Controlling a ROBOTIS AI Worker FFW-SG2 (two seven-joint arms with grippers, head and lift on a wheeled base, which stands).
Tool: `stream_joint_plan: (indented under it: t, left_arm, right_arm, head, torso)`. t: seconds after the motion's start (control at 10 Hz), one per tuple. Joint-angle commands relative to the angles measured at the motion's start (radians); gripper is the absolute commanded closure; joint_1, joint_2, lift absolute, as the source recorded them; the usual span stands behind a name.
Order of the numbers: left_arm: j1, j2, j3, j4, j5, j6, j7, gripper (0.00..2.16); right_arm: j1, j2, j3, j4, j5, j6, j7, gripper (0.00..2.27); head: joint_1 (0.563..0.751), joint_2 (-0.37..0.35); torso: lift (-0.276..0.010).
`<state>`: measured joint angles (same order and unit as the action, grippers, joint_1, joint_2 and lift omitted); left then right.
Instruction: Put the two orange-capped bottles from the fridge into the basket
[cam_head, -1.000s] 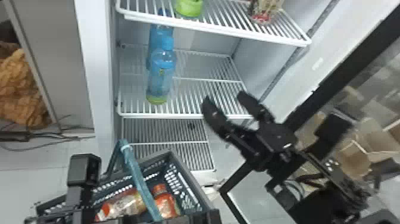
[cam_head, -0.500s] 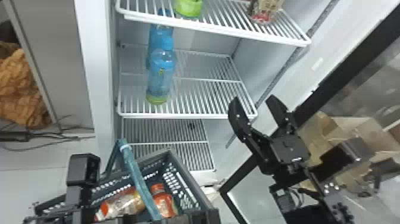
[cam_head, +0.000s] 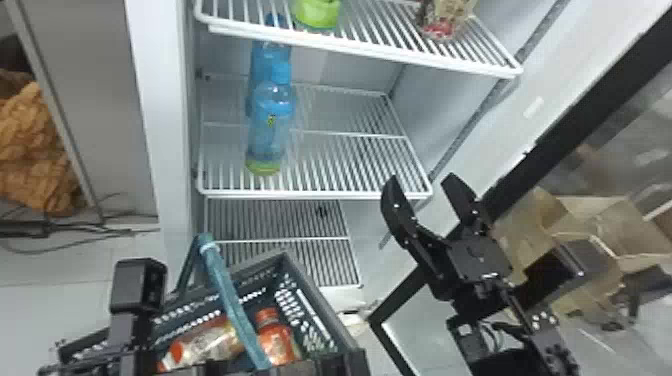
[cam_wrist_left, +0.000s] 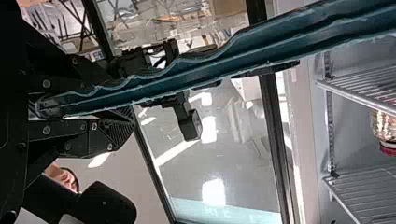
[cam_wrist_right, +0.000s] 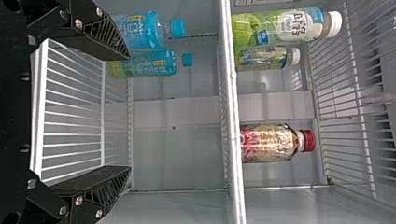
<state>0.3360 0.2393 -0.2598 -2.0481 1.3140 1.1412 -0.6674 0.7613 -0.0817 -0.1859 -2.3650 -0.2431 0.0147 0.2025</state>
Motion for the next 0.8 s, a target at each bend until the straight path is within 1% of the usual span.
stream_joint_plan:
  t: [0.0, 0.7]
  left_arm:
    - [0.003, 0.0, 0.001, 0.0, 0.0, 0.0, 0.0, 1.17]
    - [0.003, 0.0, -0.003, 0.0, 0.0, 0.0, -0.001, 1.17]
  right_arm:
    - [-0.001, 0.002, -0.002, 0.0, 0.0, 0.0, 0.0, 0.25]
    - [0.002, 0.002, -0.008, 0.015, -0.008, 0.002, 0.0, 0.25]
  head:
    - [0.695, -0.35]
    - [0.695, -0.35]
  torso:
    - [-0.235]
    - [-0.235]
